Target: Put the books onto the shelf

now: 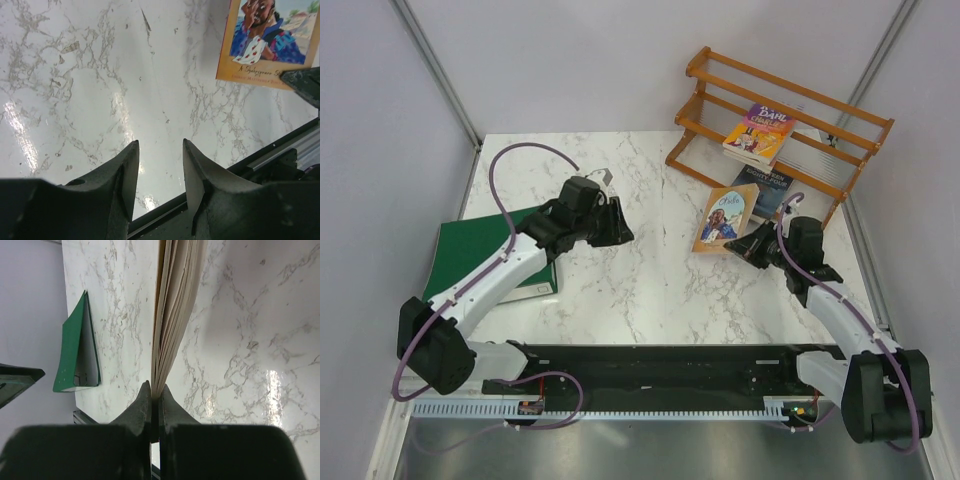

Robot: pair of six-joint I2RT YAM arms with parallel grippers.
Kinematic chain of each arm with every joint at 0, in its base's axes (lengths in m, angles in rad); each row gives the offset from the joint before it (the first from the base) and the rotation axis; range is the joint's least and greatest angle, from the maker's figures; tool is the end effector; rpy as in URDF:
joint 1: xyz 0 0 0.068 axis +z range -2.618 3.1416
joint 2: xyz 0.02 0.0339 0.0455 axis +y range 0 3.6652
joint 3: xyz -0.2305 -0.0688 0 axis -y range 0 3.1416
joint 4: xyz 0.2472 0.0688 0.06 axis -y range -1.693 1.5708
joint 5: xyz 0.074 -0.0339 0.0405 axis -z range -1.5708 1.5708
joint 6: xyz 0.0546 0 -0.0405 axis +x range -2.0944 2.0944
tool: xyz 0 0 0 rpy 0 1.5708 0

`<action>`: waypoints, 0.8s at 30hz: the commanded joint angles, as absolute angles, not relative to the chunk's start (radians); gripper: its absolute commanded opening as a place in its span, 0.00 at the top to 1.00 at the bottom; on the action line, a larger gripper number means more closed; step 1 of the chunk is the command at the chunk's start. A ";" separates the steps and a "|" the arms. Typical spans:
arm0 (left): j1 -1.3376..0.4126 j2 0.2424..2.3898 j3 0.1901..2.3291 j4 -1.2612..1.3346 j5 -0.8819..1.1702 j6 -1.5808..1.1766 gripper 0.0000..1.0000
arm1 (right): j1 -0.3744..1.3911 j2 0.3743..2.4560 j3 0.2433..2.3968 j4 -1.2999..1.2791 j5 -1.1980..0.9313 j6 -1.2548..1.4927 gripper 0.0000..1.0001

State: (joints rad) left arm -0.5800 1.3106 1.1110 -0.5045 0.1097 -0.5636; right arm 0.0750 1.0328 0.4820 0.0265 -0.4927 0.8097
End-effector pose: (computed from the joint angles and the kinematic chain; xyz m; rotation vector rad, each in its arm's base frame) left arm 0.2582 -0.1763 0.2630 0.0798 2.3746 -0.7044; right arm 0.2470 0.0445 0.1721 0.4875 2.1467 1.0331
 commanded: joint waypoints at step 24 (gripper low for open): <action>-0.583 1.258 1.025 -0.520 0.113 -0.538 0.56 | -0.103 1.315 0.652 0.130 -0.505 0.773 0.99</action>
State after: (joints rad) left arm -0.5804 1.2869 1.0294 -0.5316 0.1074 -0.5621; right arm -0.0959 1.2877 0.5896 0.0692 -0.5209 0.7807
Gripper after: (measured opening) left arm 0.447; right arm 0.034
